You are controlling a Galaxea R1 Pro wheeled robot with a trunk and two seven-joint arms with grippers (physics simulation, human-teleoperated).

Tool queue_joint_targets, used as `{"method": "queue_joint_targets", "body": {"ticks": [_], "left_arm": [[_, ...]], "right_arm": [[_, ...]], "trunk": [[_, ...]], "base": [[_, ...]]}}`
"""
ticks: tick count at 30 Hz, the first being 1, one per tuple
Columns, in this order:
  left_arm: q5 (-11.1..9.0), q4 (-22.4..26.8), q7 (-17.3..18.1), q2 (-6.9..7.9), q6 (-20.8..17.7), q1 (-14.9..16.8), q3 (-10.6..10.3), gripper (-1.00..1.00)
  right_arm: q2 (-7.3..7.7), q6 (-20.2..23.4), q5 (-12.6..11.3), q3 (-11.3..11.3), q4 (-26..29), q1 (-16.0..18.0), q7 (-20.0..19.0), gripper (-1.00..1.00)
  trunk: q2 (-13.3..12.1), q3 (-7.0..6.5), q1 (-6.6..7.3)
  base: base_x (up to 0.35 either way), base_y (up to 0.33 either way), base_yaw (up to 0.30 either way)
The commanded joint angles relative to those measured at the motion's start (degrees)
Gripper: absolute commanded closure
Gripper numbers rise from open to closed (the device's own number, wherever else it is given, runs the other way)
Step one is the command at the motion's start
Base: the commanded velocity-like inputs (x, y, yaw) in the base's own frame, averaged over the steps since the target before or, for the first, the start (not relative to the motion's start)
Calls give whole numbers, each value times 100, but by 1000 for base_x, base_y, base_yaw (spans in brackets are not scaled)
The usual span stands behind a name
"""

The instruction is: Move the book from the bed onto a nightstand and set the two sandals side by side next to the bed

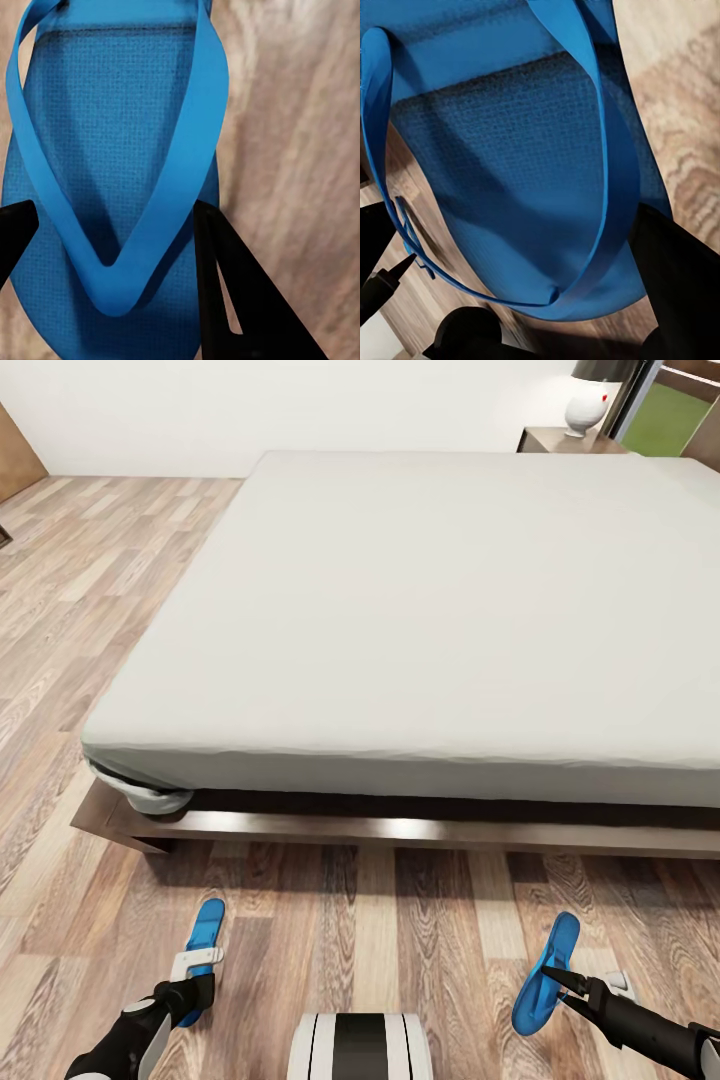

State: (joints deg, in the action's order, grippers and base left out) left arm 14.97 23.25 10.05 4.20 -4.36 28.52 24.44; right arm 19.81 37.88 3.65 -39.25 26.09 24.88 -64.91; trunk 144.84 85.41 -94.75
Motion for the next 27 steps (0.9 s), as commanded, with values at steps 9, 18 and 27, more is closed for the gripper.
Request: {"method": "queue_joint_targets", "body": {"ticks": [9, 18, 27], "left_arm": [[94, 1, 33, -7, -144, 4, 44, 100], [94, 2, 32, -7, -144, 4, 44, 100], [94, 4, 32, -7, -144, 4, 51, 100]], "right_arm": [[-4, 48, 39, -39, 2, 3, -32, 100], [-4, 50, 39, -39, 2, 3, -32, 100], [-4, 47, 39, -39, 2, 7, -33, 100]], "trunk": [[-4, -64, 6], [-4, -64, 6], [-6, -108, 12]], "base": [[0, 0, 0], [0, 0, 0], [0, 0, 0]]}}
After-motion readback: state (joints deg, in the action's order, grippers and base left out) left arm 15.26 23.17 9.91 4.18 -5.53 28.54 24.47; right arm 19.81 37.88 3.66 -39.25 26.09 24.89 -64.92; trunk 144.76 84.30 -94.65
